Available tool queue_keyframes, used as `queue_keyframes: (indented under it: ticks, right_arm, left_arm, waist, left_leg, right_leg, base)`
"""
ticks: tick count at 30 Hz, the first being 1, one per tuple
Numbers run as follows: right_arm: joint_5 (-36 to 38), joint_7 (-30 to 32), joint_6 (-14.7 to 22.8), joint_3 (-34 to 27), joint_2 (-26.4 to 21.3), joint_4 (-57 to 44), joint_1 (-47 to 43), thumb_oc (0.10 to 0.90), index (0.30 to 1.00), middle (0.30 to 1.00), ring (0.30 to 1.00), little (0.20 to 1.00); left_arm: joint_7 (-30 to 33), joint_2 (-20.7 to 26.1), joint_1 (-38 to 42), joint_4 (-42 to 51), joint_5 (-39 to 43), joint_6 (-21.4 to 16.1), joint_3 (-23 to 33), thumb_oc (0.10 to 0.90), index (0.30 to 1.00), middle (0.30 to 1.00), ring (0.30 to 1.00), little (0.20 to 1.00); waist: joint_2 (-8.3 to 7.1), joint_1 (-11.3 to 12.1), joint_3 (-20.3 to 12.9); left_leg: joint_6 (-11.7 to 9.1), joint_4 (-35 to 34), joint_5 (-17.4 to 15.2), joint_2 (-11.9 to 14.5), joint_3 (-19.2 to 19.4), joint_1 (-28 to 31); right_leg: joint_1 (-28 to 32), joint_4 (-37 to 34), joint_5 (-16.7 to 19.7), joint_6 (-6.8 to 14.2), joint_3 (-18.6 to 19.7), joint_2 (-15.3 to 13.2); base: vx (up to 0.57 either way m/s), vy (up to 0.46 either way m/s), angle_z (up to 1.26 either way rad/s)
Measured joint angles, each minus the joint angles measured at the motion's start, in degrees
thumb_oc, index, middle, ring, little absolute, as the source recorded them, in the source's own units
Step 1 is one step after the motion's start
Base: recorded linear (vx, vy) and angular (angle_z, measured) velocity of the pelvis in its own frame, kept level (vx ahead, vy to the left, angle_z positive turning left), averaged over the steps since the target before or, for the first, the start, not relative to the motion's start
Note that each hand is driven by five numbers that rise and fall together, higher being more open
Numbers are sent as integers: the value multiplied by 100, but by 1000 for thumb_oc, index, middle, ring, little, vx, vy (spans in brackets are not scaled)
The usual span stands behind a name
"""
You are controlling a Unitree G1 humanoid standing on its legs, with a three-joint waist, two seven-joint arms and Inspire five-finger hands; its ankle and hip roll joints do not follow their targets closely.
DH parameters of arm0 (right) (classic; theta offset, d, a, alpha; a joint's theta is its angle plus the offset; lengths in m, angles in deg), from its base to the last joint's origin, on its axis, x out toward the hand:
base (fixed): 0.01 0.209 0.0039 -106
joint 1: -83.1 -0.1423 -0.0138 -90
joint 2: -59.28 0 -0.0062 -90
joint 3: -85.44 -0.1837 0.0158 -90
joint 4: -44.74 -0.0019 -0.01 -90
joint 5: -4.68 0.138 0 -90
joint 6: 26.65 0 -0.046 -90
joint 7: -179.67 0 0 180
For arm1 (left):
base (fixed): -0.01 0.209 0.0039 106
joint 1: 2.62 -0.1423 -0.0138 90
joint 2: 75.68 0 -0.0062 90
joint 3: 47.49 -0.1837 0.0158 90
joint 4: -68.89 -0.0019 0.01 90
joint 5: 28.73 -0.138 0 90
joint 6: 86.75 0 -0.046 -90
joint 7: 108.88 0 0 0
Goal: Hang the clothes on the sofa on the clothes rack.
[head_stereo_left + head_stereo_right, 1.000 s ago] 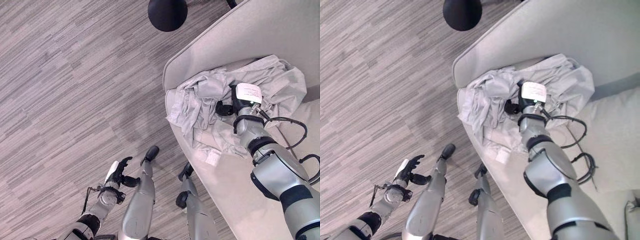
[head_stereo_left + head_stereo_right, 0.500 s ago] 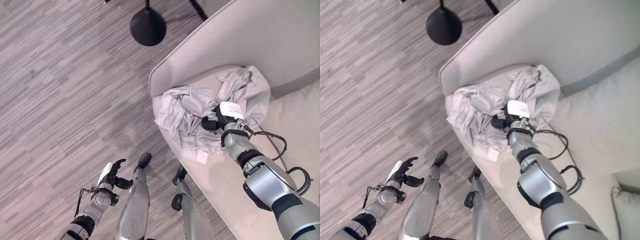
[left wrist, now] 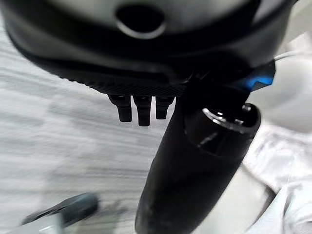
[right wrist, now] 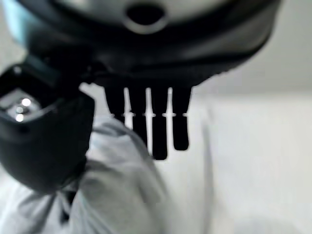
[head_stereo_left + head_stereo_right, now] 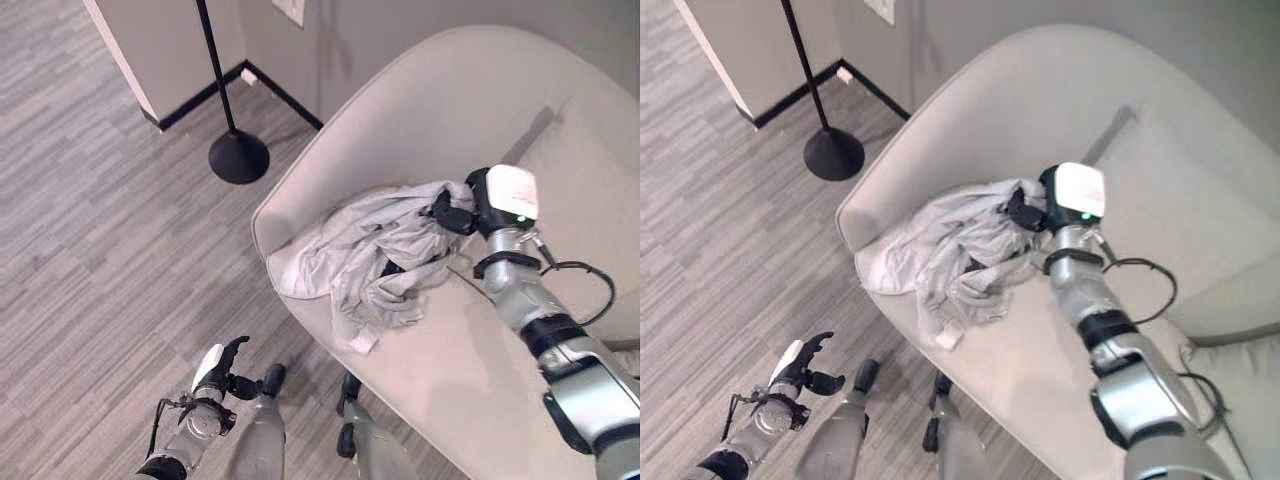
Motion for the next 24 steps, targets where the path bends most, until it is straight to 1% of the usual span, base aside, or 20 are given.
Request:
queue_keyframes:
  ticks: [1, 2, 3, 4, 6, 7, 8, 10, 11, 13, 15, 16, 18, 20, 22, 24]
  right_arm:
    - [-99, -3, -10, -80, -96, -222, 86, 400, 300, 300, 300, 300]
    - [-268, 43, -3, -305, -270, -578, 229, 400, 300, 300, 300, 300]
    - [-334, 45, 22, -354, -366, -628, 232, 400, 300, 300, 300, 300]
    - [-377, 65, 20, -377, -435, -629, 232, 400, 300, 300, 300, 300]
    - [-454, 72, 16, -449, -623, -699, 256, 400, 300, 300, 300, 300]
    - [-506, 103, -19, -501, -630, -744, 285, 400, 300, 300, 300, 300]
    - [-611, 121, -53, -580, -667, -871, 301, 400, 300, 300, 300, 300]
    - [-744, 121, -54, -606, -892, -1073, 302, 400, 300, 300, 300, 300]
    - [-789, 121, -62, -654, -985, -1195, 324, 400, 300, 300, 300, 300]
    - [-843, 136, -70, -785, -1109, -1337, 343, 400, 300, 300, 300, 300]
    - [-878, 137, -56, -885, -1288, -1515, 345, 400, 300, 300, 300, 300]
    - [-916, 109, -71, -972, -1415, -1746, 344, 400, 300, 300, 300, 300]
    - [-1009, 142, -33, -1123, -1520, -2042, 347, 400, 300, 300, 300, 300]
    - [-1031, 142, -30, -1281, -1542, -2381, 352, 400, 300, 300, 300, 300]
    - [-1036, 153, -19, -1306, -1542, -2442, 351, 400, 300, 300, 300, 300]
    - [-1033, 152, 0, -1306, -1542, -2586, 350, 400, 300, 300, 300, 300]
  left_arm:
    - [-21, -11, -67, 87, -41, 22, -1, 800, 900, 900, 900, 900]
    - [-23, -38, -126, 270, -97, 20, 13, 800, 900, 900, 900, 900]
    - [-58, -44, -180, 359, -140, 14, 33, 800, 900, 900, 900, 900]
    - [-84, -41, -163, 420, -207, 14, 68, 800, 900, 900, 900, 900]
    - [-100, -39, -231, 554, -209, -4, 166, 800, 900, 900, 900, 900]
    - [-91, -35, -247, 545, -208, -25, 187, 800, 900, 900, 900, 900]
    - [-101, -41, -306, 666, -206, -18, 367, 800, 900, 900, 900, 900]
    - [-100, -39, -400, 836, -204, -21, 465, 800, 900, 900, 900, 900]
    - [-101, -41, -454, 952, -202, -21, 536, 800, 900, 900, 900, 900]
    - [-97, -55, -491, 1055, -196, -26, 629, 800, 900, 900, 900, 900]
    - [-93, -51, -518, 1264, -196, -37, 690, 800, 900, 900, 900, 900]
    - [-95, -58, -535, 1519, -198, 30, 783, 800, 900, 900, 900, 900]
    - [-60, -50, -566, 1860, -203, 10, 915, 800, 900, 900, 900, 900]
    - [91, -43, -495, 2090, -336, 4, 1047, 800, 900, 900, 900, 900]
    - [299, -42, -371, 2096, -559, 8, 1059, 800, 900, 900, 900, 900]
    - [678, -39, -235, 2097, -876, 7, 1052, 800, 900, 900, 900, 900]
  waist:
    - [40, -10, -24]
    - [139, -53, -94]
    - [194, -70, -122]
    - [232, -111, -225]
    - [290, -106, -282]
    - [296, -113, -341]
    - [293, -147, -384]
    - [312, -168, -395]
    - [314, -182, -407]
    - [288, -212, -542]
    - [289, -202, -551]
    - [284, -209, -557]
    - [272, -197, -596]
    - [246, -247, -655]
    - [183, -314, -774]
    - [118, -361, -819]
  left_leg:
    - [17, -17, -5, -10, 4, 58]
    - [22, -84, -6, -24, 31, 208]
    - [34, -132, 1, -31, 36, 293]
    - [66, -158, -22, -41, 44, 335]
    - [81, -221, -26, -44, 53, 471]
    - [86, -265, -22, -39, 76, 523]
    - [104, -345, -8, -30, 150, 684]
    - [126, -414, -22, -34, 196, 819]
    - [134, -452, -16, -33, 207, 865]
    - [154, -557, 1, -26, 234, 963]
    - [162, -621, 34, -17, 282, 1052]
    - [166, -685, 32, -13, 328, 1151]
    - [179, -736, 45, -10, 364, 1229]
    - [183, -803, 43, -6, 384, 1360]
    - [183, -816, 42, -6, 391, 1386]
    - [183, -838, 42, 0, 432, 1448]
  right_leg:
    - [69, -9, -16, 16, -4, -29]
    - [169, -13, -20, 21, 4, -44]
    - [241, -28, -28, 32, 5, -43]
    - [269, -44, -47, 57, 11, -49]
    - [394, -81, -55, 68, 15, -48]
    - [416, -87, -63, 79, 35, -47]
    - [505, -99, -71, 89, 116, -38]
    - [597, -132, -77, 98, 164, -44]
    - [627, -145, -78, 101, 173, -43]
    - [675, -191, -82, 107, 193, -39]
    - [731, -198, -83, 108, 214, -33]
    - [774, -200, -87, 113, 259, -31]
    - [807, -204, -87, 114, 305, -25]
    - [890, -206, -109, 142, 316, -20]
    - [909, -209, -114, 148, 324, -15]
    - [949, -208, -119, 154, 339, -10]
  base:
    - [48, 43, -12]
    - [82, 85, -6]
    - [69, 86, -7]
    - [49, 65, -2]
    - [48, 51, -3]
    - [69, 80, -17]
    - [42, 58, -26]
    - [35, 48, -18]
    - [41, 54, -9]
    - [36, 58, -8]
    - [22, 44, -8]
    - [22, 32, -15]
    - [12, 34, -15]
    - [5, 25, -8]
    - [2, 10, -2]
    - [2, 10, -5]
